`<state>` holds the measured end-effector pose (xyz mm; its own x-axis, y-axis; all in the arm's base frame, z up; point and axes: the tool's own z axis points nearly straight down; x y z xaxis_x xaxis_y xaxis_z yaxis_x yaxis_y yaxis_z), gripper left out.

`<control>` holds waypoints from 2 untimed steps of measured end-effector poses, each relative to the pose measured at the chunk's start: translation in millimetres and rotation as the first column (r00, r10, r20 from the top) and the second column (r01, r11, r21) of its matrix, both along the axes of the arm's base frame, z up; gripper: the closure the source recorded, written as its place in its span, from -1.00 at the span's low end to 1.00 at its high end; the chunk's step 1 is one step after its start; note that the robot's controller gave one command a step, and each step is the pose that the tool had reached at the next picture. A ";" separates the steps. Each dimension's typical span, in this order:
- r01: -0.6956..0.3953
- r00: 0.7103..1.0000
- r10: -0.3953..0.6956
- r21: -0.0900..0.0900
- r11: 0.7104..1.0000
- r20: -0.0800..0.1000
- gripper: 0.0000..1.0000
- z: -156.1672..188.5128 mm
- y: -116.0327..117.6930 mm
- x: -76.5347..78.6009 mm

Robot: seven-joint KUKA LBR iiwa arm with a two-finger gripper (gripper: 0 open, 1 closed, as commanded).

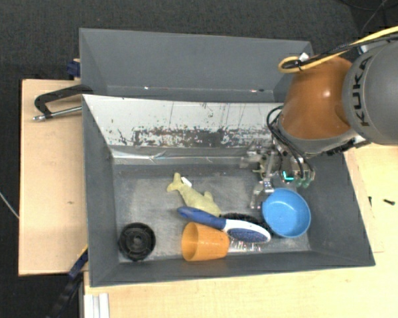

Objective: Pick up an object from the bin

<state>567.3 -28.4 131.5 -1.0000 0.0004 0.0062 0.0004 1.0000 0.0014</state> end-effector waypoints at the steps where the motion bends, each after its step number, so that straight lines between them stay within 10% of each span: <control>1: -0.003 1.000 0.003 -0.001 1.000 0.031 -1.00 -57.5 47.8 -36.2; 2: 0.103 0.995 -0.103 0.005 0.995 0.018 -1.00 -28.7 146.0 -26.8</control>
Offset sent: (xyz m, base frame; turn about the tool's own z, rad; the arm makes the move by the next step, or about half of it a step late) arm -0.0426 0.0462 -0.0615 -0.0026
